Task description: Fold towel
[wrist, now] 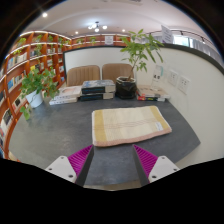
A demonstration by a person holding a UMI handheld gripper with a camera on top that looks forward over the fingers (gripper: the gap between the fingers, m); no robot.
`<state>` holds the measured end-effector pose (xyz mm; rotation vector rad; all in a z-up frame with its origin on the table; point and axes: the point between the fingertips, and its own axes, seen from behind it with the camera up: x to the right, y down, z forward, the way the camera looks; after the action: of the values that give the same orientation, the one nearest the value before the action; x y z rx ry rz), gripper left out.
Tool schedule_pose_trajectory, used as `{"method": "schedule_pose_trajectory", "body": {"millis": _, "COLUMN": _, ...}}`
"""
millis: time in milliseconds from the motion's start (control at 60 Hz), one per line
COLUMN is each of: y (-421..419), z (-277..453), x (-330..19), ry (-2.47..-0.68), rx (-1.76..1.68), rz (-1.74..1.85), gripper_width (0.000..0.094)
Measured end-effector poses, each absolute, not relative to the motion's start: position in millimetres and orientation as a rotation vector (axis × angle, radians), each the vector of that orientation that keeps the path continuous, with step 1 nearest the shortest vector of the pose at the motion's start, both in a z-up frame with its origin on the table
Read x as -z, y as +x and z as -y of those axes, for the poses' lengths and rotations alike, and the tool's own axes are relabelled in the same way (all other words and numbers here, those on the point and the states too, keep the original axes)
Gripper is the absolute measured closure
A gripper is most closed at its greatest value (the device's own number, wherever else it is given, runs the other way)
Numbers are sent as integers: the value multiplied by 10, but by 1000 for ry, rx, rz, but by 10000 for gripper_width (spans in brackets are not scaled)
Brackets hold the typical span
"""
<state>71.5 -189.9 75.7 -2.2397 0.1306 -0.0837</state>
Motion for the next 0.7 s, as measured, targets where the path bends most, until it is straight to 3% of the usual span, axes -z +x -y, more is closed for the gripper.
{"method": "schedule_pose_trajectory", "body": {"millis": 267, "y": 151, "z": 549, "x": -381, "ry": -2244, "rx": 10, "rz": 35, "gripper_width": 170}}
{"method": "schedule_pose_trajectory", "body": {"millis": 400, "y": 14, "z": 208, "x": -113, "ry": -2270, "rx": -3, "rz": 80, "gripper_width": 229}}
{"method": "schedule_pose_trajectory", "body": {"millis": 483, "y": 61, "z": 194, "x": 107, "ry": -2309, "rx": 37, "rz": 85, "gripper_width": 321}}
{"method": "schedule_pose_trajectory", "body": {"millis": 700, "y": 350, "z": 165, "x": 79, "ry": -2223, "rx": 99, "rz": 8, "gripper_width": 873}}
